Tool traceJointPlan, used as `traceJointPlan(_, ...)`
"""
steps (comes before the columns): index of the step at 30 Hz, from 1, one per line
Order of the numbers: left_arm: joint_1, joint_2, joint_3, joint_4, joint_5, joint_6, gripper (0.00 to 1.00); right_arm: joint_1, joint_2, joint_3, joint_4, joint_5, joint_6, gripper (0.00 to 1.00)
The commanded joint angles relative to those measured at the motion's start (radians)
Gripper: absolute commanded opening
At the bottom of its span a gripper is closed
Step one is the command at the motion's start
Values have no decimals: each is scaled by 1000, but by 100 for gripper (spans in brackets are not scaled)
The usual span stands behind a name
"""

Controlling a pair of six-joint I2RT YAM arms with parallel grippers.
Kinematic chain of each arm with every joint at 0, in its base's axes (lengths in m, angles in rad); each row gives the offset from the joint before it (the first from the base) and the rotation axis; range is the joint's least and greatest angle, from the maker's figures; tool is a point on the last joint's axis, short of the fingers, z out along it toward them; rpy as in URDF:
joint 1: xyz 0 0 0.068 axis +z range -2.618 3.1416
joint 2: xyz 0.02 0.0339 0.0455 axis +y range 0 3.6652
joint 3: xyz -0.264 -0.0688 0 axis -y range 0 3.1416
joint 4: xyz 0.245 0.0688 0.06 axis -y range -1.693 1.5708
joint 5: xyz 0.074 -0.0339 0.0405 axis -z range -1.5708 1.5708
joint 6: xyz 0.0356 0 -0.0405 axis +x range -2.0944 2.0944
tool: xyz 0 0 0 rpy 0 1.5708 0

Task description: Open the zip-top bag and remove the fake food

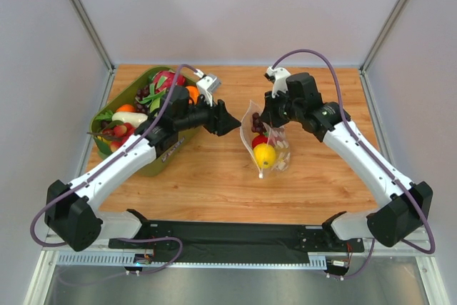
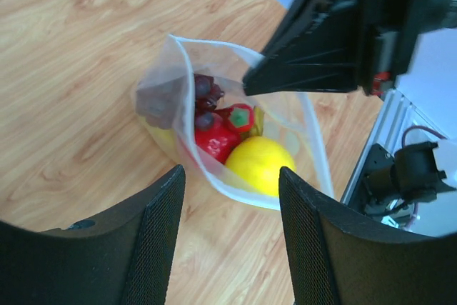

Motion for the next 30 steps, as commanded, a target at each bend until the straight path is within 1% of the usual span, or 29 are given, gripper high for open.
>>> traceJointPlan(1, -4, 37, -3, -4, -73, -83, 63, 4, 0, -4, 71, -40, 31, 0)
traceJointPlan(6, -44, 49, -29, -6, -113, -118, 64, 6, 1, -10, 88, -48, 34, 0)
traceJointPlan(15, -108, 106, -50, 22, -101, -206, 64, 7, 1, -7, 95, -31, 41, 0)
traceJointPlan(17, -124, 118, -55, 21, -98, -218, 63, 6, 0, -1, 95, -3, 44, 0)
traceJointPlan(20, -131, 133, -61, -8, -95, -227, 59, 7, 9, 13, 94, 17, 48, 0)
traceJointPlan(23, -130, 132, -79, -45, -108, -223, 38, 7, 21, 16, 98, -3, 60, 0)
traceJointPlan(24, -131, 124, -91, -55, -116, -220, 24, 6, 24, 15, 103, -9, 62, 0)
traceJointPlan(25, -131, 120, -98, -62, -119, -214, 19, 7, 27, 12, 110, -21, 73, 0)
traceJointPlan(26, -131, 114, -105, -76, -122, -211, 10, 9, 33, 5, 117, -25, 76, 0)
traceJointPlan(29, -131, 68, -125, -120, -153, -192, 0, 18, 40, -2, 130, -25, 88, 0)
traceJointPlan(30, -131, 58, -127, -140, -182, -186, 0, 19, 43, -5, 135, -13, 88, 0)
